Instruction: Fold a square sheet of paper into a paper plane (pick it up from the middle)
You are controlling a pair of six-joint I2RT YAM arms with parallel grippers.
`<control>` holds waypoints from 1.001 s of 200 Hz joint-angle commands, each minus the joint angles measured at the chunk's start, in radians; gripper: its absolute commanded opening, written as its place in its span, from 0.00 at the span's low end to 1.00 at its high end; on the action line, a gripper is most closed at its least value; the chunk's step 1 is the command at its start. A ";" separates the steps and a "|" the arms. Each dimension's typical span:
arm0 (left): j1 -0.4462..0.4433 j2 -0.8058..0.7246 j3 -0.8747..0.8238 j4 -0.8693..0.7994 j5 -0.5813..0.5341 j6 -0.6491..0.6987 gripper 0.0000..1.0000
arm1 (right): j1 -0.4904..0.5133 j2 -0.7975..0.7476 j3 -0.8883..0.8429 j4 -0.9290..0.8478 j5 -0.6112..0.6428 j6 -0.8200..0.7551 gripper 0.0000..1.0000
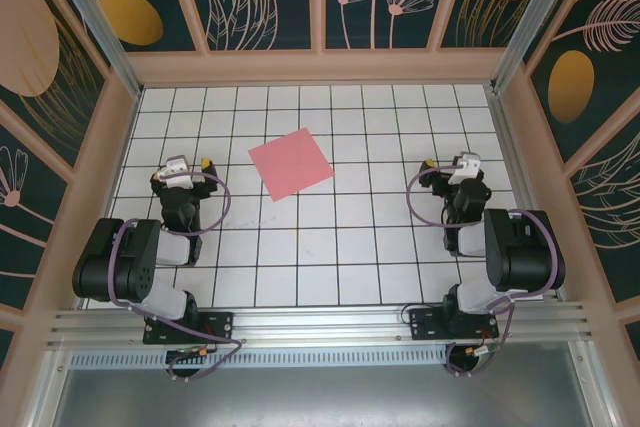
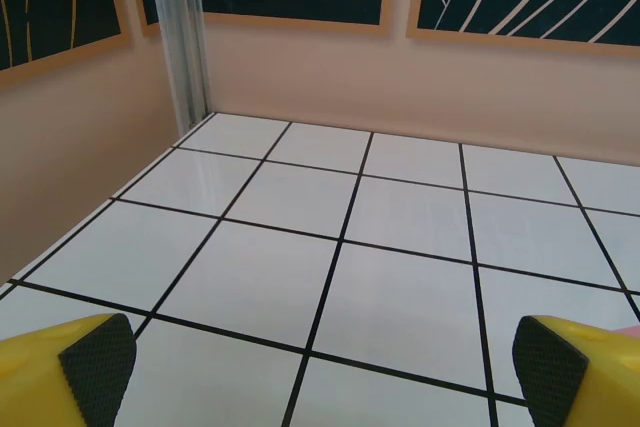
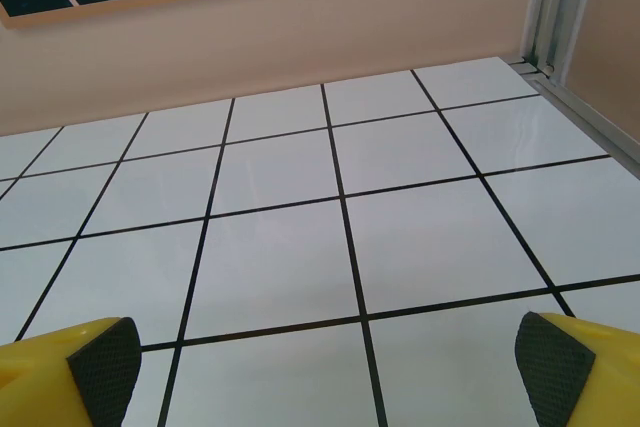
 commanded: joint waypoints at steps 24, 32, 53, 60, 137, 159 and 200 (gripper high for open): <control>0.008 0.005 0.006 0.035 0.009 0.000 0.99 | -0.003 0.011 -0.007 0.053 -0.018 -0.014 0.99; 0.008 0.006 0.006 0.036 0.009 0.000 0.99 | -0.003 0.010 -0.007 0.053 -0.018 -0.015 0.99; 0.009 0.006 0.005 0.038 0.007 0.000 0.98 | -0.003 0.011 -0.007 0.053 -0.018 -0.014 0.99; 0.008 0.004 0.003 0.039 0.006 0.001 0.98 | -0.003 0.010 -0.007 0.053 -0.019 -0.015 0.99; 0.008 0.005 0.006 0.036 0.007 0.001 0.99 | -0.003 0.011 -0.007 0.050 -0.020 -0.013 0.99; 0.008 0.001 -0.003 0.051 -0.002 0.003 0.99 | -0.003 0.009 -0.011 0.058 -0.018 -0.014 0.99; 0.007 -0.173 0.064 -0.247 -0.109 -0.061 0.99 | 0.038 -0.177 0.126 -0.340 0.080 0.011 0.99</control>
